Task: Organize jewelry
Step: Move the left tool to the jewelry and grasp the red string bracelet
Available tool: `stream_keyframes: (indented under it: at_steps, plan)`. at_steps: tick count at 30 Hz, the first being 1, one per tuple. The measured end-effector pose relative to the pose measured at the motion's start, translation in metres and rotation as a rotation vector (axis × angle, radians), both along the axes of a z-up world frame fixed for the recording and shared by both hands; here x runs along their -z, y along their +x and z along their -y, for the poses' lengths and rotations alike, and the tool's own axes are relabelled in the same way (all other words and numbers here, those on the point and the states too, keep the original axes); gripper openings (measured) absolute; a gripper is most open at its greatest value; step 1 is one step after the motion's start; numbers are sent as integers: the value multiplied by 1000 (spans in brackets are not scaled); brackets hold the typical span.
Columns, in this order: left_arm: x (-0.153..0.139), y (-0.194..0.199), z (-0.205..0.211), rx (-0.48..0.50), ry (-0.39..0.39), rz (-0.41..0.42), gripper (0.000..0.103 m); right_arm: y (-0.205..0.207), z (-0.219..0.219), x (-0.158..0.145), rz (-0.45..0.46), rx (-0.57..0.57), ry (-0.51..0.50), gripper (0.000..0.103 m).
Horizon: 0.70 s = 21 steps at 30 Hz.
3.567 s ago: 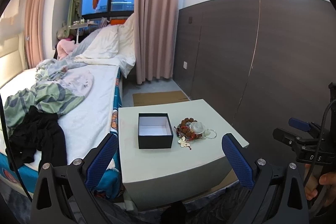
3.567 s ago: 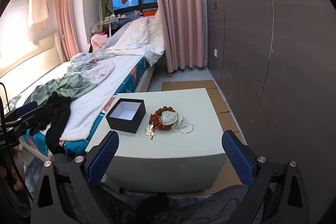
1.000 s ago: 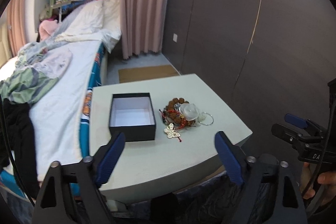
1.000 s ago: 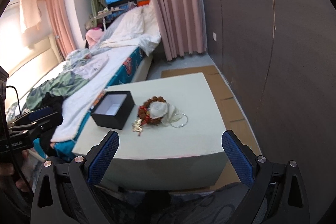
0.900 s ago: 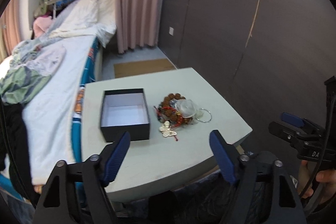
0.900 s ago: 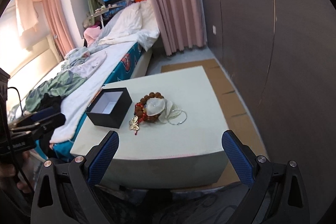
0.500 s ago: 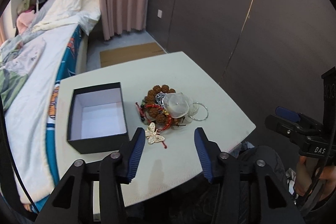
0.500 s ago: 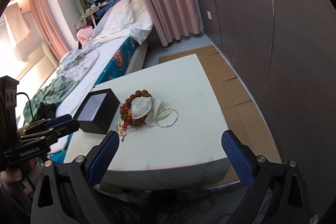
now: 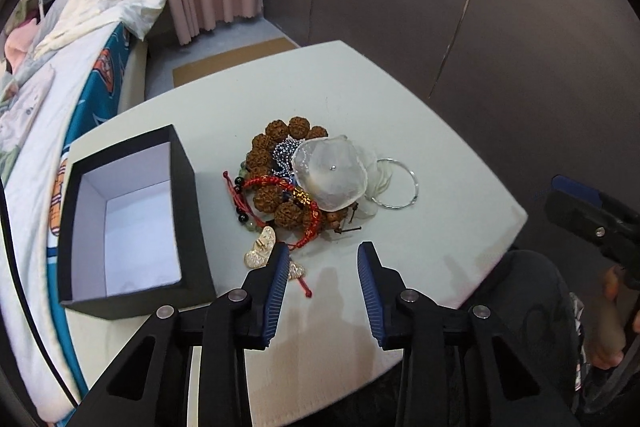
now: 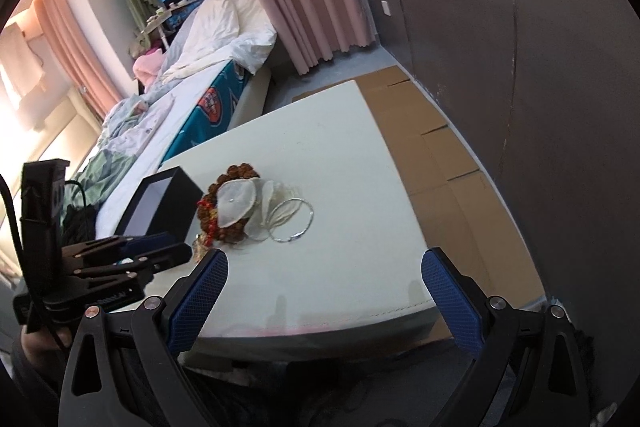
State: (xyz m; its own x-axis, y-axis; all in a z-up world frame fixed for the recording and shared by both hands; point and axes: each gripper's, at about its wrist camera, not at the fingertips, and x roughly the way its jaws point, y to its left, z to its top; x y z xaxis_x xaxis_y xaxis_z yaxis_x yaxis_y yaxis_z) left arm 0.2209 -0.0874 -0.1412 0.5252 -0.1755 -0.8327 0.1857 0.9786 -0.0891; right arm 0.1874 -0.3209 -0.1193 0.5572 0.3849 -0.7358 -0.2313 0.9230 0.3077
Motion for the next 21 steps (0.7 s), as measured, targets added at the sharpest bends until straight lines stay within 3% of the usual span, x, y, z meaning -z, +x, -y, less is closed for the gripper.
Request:
stream_keyframes:
  at_steps: [5,12,13,14,15,21]
  plan:
    - [12,13,2,9,21,-22,27,7,3,7,-20,-2,10,97]
    - [25,24,4,4,46,-37,27,15,3,14,-45,-18,34,96]
    - [26,25,4,3,44,-35,22,17,3,14,-48,-20,40,96]
    - [26,25,2,-1,44,-35,8,18,1,15,-51,-23,43,96]
    - [27,26,1,-5,31,-41,7,20,0,15,-55,-28,52,96]
    - [6,19,-6,-19,-4,7,7,34,-19,26,-94,-77,69,79]
